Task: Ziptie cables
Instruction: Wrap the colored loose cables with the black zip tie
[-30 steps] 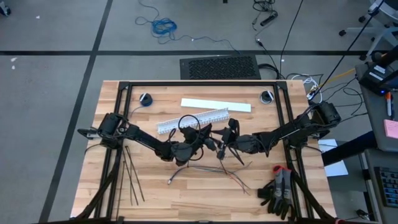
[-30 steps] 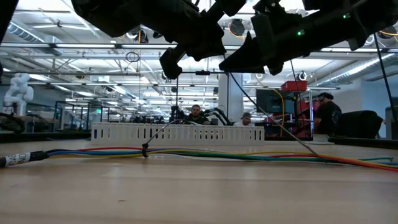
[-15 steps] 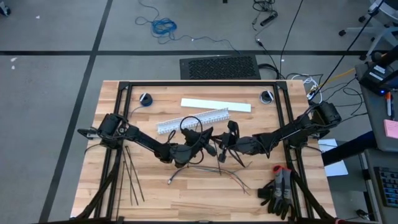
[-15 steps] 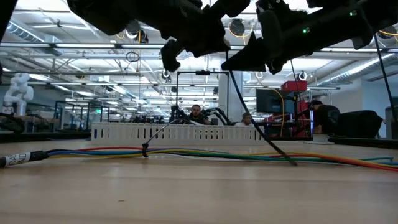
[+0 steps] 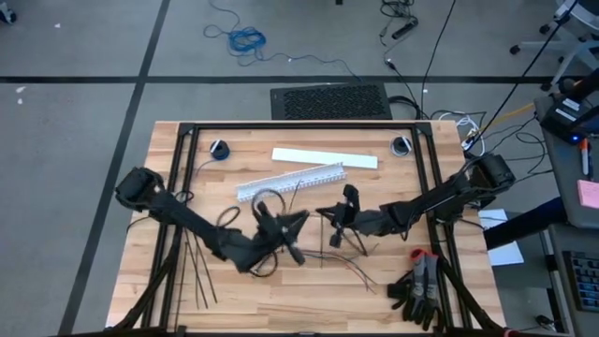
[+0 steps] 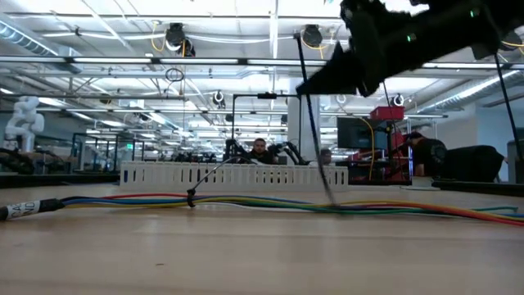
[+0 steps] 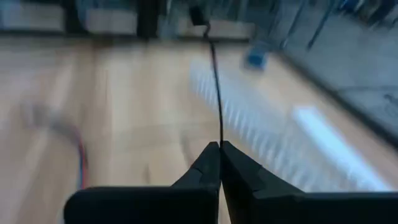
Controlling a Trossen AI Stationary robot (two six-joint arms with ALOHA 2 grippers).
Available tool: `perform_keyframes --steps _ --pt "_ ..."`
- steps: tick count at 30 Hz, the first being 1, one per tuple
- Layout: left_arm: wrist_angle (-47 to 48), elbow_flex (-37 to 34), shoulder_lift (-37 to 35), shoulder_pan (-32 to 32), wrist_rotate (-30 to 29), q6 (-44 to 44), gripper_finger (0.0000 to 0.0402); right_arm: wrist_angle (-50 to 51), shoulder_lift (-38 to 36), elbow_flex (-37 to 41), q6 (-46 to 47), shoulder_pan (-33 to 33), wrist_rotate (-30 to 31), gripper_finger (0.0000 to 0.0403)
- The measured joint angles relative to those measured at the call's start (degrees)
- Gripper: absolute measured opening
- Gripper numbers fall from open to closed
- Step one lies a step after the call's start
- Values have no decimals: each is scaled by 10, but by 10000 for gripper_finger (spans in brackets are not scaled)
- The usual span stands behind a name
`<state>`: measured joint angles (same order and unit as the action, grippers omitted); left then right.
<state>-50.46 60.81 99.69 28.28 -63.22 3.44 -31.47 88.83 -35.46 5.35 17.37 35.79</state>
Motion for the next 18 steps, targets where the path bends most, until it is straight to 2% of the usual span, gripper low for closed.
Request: perform_keyframes --steps 5,8,11,14,18 --pt "39 0 8 13 -9 -43 41 19 -4 5 0 8 -1 0" --pt "108 -1 24 15 -15 -126 41 18 -14 3 -2 17 8 0" --pt "153 -1 51 10 -44 -200 41 21 -21 5 -17 33 49 0" --pt "153 -2 75 6 -59 -226 41 25 -31 3 -21 51 76 0" --pt "135 -2 93 -10 -42 -226 41 21 -31 3 -21 66 80 0"
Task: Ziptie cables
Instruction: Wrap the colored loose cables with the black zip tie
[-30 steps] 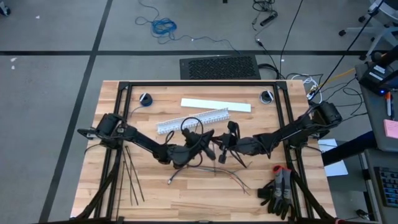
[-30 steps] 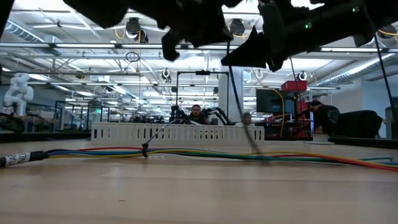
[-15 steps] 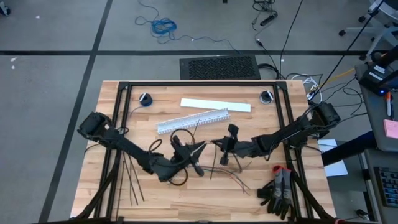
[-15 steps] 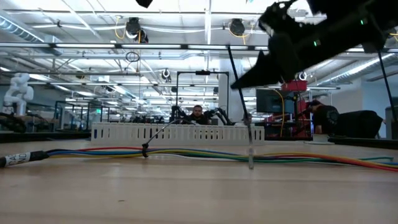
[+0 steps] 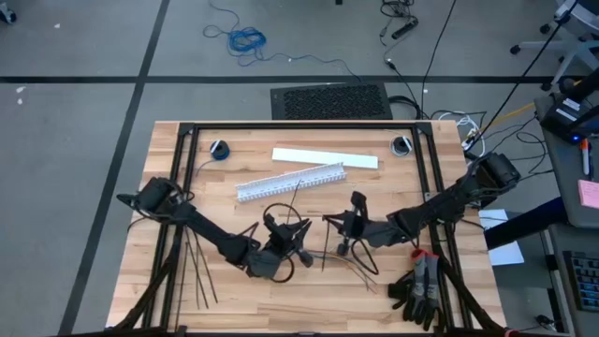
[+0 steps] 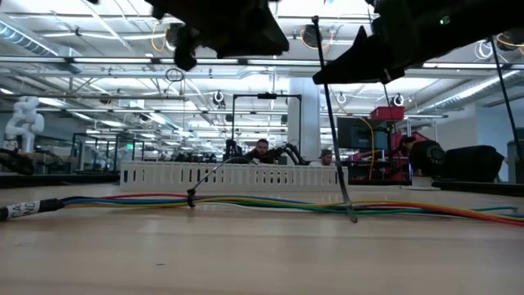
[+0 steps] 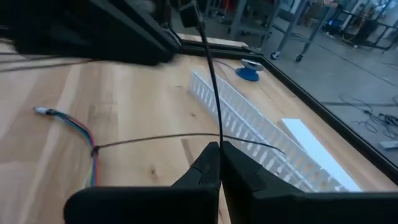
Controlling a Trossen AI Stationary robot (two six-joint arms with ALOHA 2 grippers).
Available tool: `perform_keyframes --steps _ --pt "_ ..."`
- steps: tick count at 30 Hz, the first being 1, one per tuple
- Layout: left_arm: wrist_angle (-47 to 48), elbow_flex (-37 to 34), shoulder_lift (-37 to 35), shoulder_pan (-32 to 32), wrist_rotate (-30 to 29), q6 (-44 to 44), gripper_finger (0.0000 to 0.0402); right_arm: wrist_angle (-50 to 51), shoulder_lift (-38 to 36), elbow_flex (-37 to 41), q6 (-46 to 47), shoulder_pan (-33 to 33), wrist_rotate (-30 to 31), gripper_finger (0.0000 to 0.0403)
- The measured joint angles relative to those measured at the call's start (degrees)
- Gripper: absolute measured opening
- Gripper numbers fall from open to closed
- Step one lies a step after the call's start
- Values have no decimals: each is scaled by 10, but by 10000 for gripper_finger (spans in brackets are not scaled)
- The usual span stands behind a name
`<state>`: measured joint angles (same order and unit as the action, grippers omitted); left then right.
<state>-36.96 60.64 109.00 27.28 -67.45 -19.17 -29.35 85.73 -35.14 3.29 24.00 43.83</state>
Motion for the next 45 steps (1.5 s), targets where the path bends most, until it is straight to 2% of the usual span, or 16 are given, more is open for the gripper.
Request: perform_keyframes --steps 2,7,11,18,23,33,41,45 --pt "-16 0 6 -13 26 1 41 2 0 0 0 5 19 0" --pt "-55 0 22 -45 115 2 46 1 0 0 -30 25 130 0" --pt "-101 0 34 -62 119 21 62 3 0 0 -35 36 149 0" --pt "-237 1 51 -63 136 126 71 28 0 0 -23 36 206 0" --pt "-243 5 51 -66 144 136 71 26 0 0 -18 36 209 0" --pt "-224 36 51 -95 252 169 71 18 0 0 -12 36 207 0" --pt "-184 39 51 -111 252 154 71 18 0 0 -12 36 204 0" --pt "-179 39 51 -111 224 151 71 18 0 0 -12 36 204 0"
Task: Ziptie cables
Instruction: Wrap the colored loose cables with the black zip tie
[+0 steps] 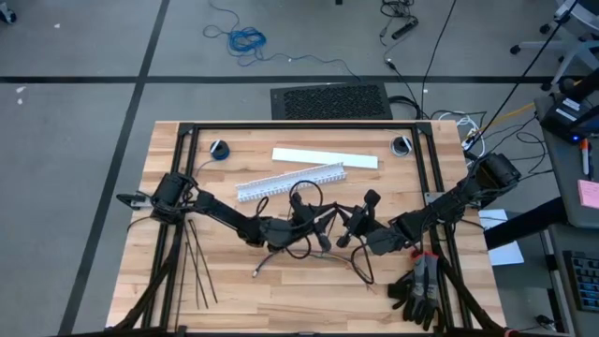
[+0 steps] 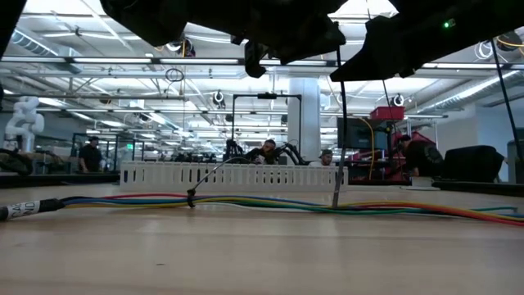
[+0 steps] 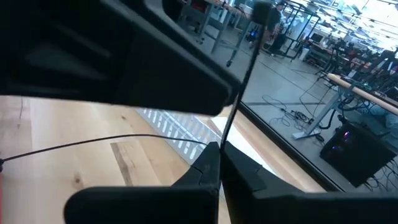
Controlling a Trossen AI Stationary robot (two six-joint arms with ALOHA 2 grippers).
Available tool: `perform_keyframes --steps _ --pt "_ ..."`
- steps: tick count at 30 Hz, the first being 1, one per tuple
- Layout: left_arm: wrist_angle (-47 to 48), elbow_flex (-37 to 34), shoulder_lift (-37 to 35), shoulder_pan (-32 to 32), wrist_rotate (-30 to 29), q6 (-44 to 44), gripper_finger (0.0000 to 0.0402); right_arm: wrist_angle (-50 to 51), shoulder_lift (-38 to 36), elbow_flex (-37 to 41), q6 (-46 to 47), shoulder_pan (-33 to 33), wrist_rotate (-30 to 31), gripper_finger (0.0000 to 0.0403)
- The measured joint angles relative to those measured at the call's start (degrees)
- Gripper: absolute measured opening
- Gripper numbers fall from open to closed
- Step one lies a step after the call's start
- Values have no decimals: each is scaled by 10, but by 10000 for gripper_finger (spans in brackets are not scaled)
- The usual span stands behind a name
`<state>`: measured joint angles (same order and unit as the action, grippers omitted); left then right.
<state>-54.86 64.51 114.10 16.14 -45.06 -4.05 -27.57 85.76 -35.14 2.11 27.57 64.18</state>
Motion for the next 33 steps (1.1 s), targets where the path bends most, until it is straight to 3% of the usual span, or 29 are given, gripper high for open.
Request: perform_keyframes --steps 16,33 --pt "2 0 0 -2 -19 -1 46 0 0 0 0 0 0 0" --pt "7 0 0 -12 35 26 2 1 0 0 -4 0 0 0"
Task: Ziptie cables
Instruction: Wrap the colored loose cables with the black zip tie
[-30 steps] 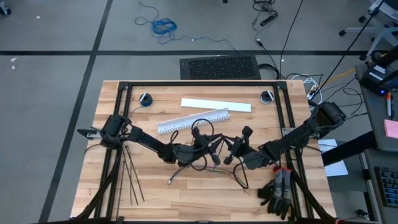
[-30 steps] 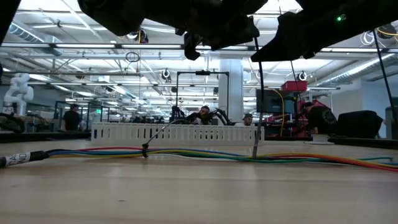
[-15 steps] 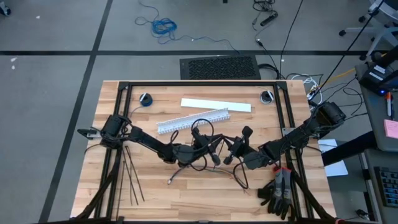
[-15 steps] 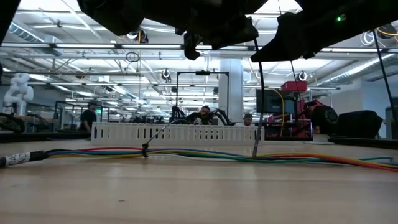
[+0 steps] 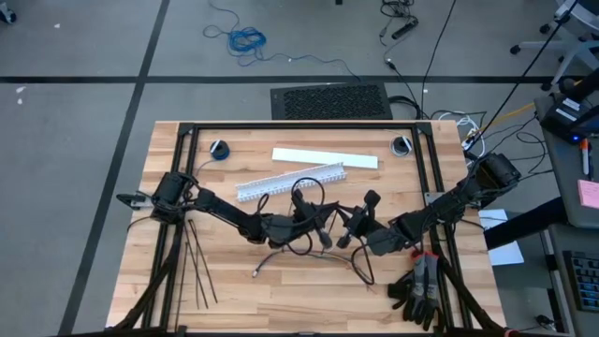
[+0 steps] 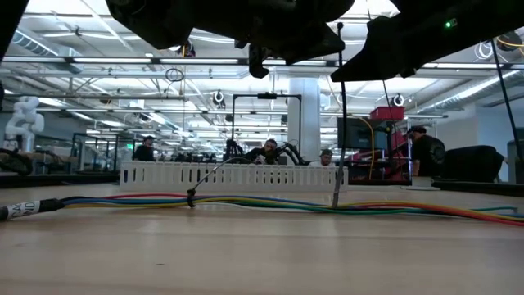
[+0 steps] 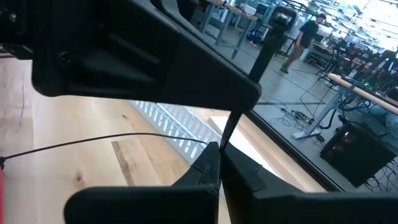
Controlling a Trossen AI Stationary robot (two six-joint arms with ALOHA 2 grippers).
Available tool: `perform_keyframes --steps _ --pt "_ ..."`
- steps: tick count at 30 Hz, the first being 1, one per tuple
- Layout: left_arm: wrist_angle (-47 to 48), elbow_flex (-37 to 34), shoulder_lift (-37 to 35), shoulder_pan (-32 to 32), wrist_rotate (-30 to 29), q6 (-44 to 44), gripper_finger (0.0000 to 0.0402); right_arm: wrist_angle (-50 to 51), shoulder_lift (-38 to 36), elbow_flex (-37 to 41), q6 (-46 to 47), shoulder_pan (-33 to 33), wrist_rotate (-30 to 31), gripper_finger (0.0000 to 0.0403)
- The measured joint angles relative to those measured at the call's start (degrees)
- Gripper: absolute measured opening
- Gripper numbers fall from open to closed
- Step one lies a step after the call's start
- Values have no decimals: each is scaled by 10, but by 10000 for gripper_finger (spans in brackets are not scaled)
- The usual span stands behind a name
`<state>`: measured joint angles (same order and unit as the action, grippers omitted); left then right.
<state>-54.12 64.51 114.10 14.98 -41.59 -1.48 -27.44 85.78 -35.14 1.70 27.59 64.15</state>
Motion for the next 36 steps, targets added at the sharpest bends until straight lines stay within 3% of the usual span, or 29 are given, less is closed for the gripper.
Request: perform_keyframes --steps 5,11,18,21,26,28,32,36 --pt "5 0 0 4 27 40 1 -6 -1 0 -30 13 -15 8" --pt "7 0 0 10 77 50 1 14 -34 0 -76 53 -59 59" --pt "27 -12 -23 20 133 48 0 178 -149 0 -33 128 -91 133" --pt "72 -13 -47 22 199 31 0 236 -213 0 -8 161 -165 151" --pt "83 -12 -61 12 447 -17 0 261 -299 0 -26 180 -329 152" --pt "83 -12 -61 11 515 -25 0 256 -313 0 -42 171 -377 145" --pt "81 -12 -61 10 611 -18 0 227 -302 0 -73 130 -512 131" --pt "80 -10 -60 3 647 -17 0 149 -254 0 -105 82 -600 126"
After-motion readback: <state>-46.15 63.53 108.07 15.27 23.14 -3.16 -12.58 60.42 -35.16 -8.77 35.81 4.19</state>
